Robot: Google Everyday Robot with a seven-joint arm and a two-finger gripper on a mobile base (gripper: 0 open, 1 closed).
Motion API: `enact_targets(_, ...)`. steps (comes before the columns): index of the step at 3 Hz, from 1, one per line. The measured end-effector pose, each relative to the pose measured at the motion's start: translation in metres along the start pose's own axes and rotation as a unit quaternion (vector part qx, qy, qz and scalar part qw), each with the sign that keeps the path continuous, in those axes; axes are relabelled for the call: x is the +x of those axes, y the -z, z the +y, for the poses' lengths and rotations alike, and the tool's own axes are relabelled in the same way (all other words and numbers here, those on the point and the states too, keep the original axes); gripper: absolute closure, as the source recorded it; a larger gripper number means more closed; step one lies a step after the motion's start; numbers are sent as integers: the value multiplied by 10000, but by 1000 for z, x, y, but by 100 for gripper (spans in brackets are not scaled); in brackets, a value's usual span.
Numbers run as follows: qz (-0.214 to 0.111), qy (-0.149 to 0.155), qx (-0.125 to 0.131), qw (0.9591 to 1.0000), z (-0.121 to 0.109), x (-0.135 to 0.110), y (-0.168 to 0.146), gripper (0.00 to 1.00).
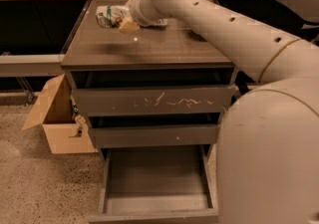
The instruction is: Pick 7up can from bottom drawer and place on counter
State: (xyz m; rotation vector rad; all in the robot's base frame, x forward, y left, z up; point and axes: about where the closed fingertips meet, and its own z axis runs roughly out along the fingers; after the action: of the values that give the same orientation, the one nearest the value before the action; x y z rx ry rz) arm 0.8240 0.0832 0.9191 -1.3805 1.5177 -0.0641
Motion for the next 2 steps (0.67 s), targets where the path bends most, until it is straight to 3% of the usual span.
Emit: enact_targets(2, 121, -565, -216, 9981, 13, 20, -39, 34)
